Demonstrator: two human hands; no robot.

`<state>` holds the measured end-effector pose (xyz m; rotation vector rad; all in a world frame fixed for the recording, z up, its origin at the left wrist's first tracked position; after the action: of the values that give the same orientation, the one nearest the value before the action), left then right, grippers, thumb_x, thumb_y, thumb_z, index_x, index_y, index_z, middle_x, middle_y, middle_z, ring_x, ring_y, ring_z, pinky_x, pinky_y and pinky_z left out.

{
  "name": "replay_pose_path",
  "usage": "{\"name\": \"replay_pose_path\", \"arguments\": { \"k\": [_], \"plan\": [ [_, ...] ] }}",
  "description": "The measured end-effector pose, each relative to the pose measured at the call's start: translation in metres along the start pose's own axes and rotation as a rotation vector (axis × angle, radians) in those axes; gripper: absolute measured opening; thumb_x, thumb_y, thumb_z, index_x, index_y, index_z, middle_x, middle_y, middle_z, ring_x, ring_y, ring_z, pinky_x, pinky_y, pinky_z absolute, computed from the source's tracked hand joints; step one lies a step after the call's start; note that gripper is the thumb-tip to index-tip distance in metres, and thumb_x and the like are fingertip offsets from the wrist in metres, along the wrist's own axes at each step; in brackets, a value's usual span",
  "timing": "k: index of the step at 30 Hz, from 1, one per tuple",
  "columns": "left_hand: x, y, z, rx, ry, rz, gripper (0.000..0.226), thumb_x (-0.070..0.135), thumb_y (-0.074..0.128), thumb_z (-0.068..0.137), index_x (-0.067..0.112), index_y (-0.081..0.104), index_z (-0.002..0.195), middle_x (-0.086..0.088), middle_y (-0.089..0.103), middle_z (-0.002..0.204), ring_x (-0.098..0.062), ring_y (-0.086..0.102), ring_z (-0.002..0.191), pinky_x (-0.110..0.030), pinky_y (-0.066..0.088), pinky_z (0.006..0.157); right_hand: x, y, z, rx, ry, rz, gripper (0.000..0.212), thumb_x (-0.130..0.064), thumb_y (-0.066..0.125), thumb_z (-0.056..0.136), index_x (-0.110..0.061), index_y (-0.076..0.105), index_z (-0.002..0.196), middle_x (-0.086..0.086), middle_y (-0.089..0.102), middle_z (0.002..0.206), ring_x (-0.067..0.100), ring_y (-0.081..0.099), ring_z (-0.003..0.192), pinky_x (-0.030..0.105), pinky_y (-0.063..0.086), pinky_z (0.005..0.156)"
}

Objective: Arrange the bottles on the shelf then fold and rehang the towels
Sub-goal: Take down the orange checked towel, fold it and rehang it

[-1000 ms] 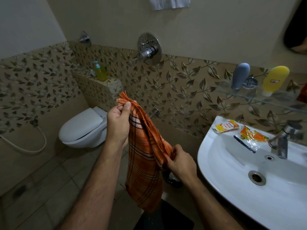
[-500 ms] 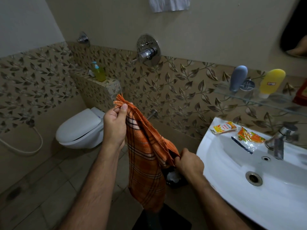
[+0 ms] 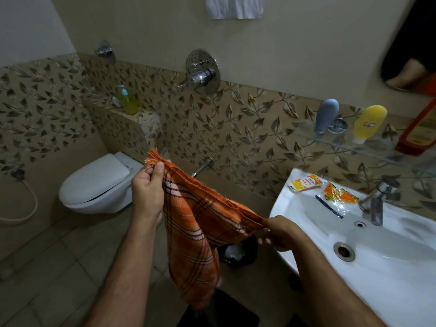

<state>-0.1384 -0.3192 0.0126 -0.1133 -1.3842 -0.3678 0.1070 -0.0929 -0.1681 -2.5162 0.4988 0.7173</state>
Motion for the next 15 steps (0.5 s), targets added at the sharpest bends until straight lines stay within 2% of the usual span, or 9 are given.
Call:
{"name": "replay_pose_path", "arguments": {
  "k": [3,6,8,10,13,15],
  "plan": [
    [-0.007,-0.008,0.002,0.026,0.003,0.055,0.023,0.016,0.05,0.1,0.017,0.069,0.087,0.005,0.07,0.078,-0.002,0.066,0.07,-0.017,0.053,0.064,-0.012,-0.01,-0.014,0.05,-0.074,0.068,0.03,-0.008,0.043,0.094,0.002,0.07,0.087,0.011,0.067,0.066,0.012,0.047,0.041,0.019,0.032,0.04],
    [-0.021,-0.028,0.009,0.105,-0.006,0.159,0.024,0.019,0.051,0.1,0.016,0.064,0.08,0.004,0.063,0.073,-0.002,0.06,0.064,-0.021,0.049,0.064,-0.035,-0.035,-0.033,0.115,-0.209,0.214,0.024,-0.003,0.039,0.095,-0.002,0.061,0.086,0.009,0.057,0.055,0.012,0.04,0.039,0.019,0.026,0.04],
    [-0.032,-0.043,0.016,0.143,-0.007,0.254,0.028,0.023,0.052,0.099,0.014,0.062,0.074,0.001,0.058,0.07,-0.009,0.054,0.066,-0.028,0.044,0.067,-0.055,-0.051,-0.051,0.136,-0.288,0.318,0.019,-0.001,0.039,0.095,-0.01,0.054,0.089,0.007,0.054,0.052,0.011,0.039,0.039,0.019,0.024,0.042],
    [-0.038,-0.054,0.024,0.16,0.016,0.338,0.027,0.027,0.052,0.099,0.012,0.064,0.08,-0.003,0.06,0.074,-0.017,0.056,0.072,-0.034,0.045,0.071,-0.075,-0.062,-0.067,0.126,-0.356,0.408,0.02,0.001,0.041,0.094,-0.015,0.052,0.089,0.005,0.052,0.049,0.01,0.037,0.036,0.017,0.024,0.042],
    [-0.037,-0.059,0.032,0.144,0.068,0.458,0.021,0.03,0.052,0.098,0.018,0.065,0.087,-0.007,0.065,0.08,-0.027,0.061,0.08,-0.04,0.049,0.073,-0.095,-0.071,-0.081,0.116,-0.416,0.432,0.023,0.001,0.041,0.093,-0.012,0.059,0.098,0.003,0.051,0.048,0.009,0.035,0.034,0.016,0.022,0.043],
    [-0.032,-0.054,0.033,0.122,0.116,0.546,0.021,0.026,0.052,0.098,0.012,0.065,0.089,-0.011,0.064,0.086,-0.029,0.06,0.084,-0.041,0.048,0.076,-0.102,-0.078,-0.091,0.142,-0.435,0.394,0.026,0.0,0.039,0.094,-0.008,0.062,0.105,0.003,0.051,0.046,0.01,0.034,0.033,0.016,0.022,0.04]
  ]
}}
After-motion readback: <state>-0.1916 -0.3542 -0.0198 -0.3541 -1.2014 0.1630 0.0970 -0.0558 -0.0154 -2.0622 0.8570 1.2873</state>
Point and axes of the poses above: each hand's wrist, its own z-axis towards the middle knuckle, its own y-axis out of the palm, x = y × z, the point moved 9 cm from there along z, towards the middle knuckle
